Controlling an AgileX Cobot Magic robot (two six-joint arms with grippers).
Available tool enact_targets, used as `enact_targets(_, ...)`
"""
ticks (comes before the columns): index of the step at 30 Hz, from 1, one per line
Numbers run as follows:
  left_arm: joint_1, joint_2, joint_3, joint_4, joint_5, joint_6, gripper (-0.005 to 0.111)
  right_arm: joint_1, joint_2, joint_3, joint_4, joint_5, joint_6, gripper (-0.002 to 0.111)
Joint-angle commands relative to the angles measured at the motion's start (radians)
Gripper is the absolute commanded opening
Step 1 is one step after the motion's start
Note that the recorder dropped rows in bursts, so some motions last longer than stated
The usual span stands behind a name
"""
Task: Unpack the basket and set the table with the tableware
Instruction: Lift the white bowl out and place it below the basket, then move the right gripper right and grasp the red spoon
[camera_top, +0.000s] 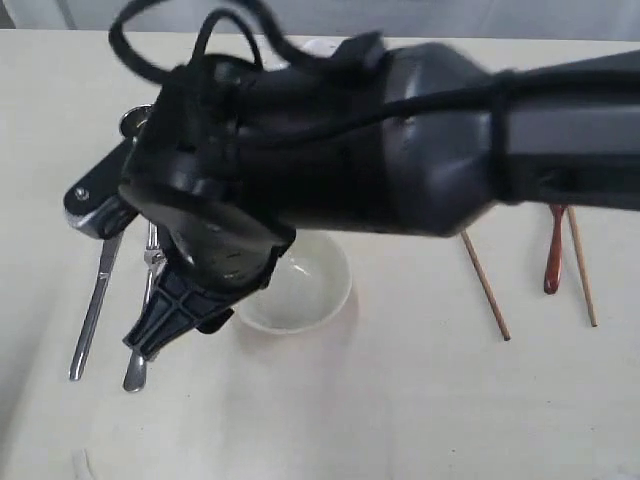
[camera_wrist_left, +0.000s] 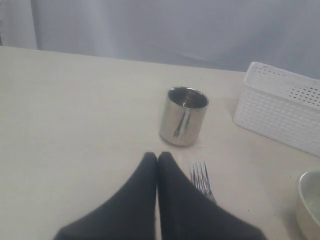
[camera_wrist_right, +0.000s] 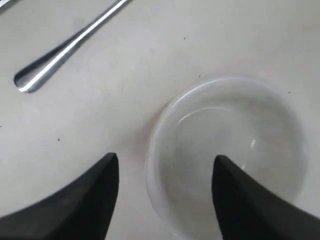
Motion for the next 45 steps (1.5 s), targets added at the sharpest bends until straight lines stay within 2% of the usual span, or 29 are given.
enact_targets(1,0.001,-0.004,0.003,-0.003,-0.009,0.001,0.0,0.0,-0.142,-0.002,-0.062,0.07,0.017,0.053)
enact_targets(3,0.001,-0.004,0.003,-0.003,-0.009,0.001,0.0,-0.001,-0.205,-0.002,-0.127,0.119,0.057,0.053)
enact_targets(7,0.001,-0.004,0.003,-0.003,-0.009,0.001,0.0,-0.004,-0.31,0.009,-0.38,0.258,0.205,0.052)
enact_targets(10,0.001,-0.004,0.003,-0.003,-0.009,0.001,0.0,-0.057,-0.381,0.033,-0.469,0.303,0.243,0.046)
enact_targets(14,0.001,-0.004,0.003,-0.003,-0.009,0.001,0.0,-0.25,-0.459,0.098,-0.46,0.297,0.25,0.029)
enact_targets(17,0.001,-0.004,0.003,-0.003,-0.009,0.001,0.0,-0.429,-0.491,0.165,-0.442,0.244,0.254,0.023)
enact_targets(21,0.001,-0.004,0.003,-0.003,-0.009,0.001,0.0,-0.669,-0.491,0.264,-0.288,0.097,0.228,0.018)
enact_targets(22,0.001,-0.004,0.003,-0.003,-0.009,0.001,0.0,-0.722,-0.491,0.294,-0.22,0.022,0.197,0.013)
enact_targets(24,0.001,-0.004,0.003,-0.003,-0.009,0.001,0.0,-0.803,-0.487,0.346,-0.146,-0.066,0.144,0.001)
enact_targets(26,0.001,-0.004,0.003,-0.003,-0.009,0.001,0.0,-0.868,-0.464,0.386,-0.098,-0.12,0.126,0.0)
enact_targets(31,0.001,-0.004,0.003,-0.003,-0.009,0.001,0.0,-0.94,-0.349,0.4,-0.082,-0.14,0.124,0.0)
enact_targets(40,0.001,-0.004,0.003,-0.003,-0.009,0.001,0.0,-0.944,-0.139,0.4,-0.085,-0.132,0.117,0.0)
enact_targets(45,0.001,-0.004,0.003,-0.003,-0.009,0.001,0.0,-1.006,-0.093,0.4,-0.042,-0.169,0.113,0.0)
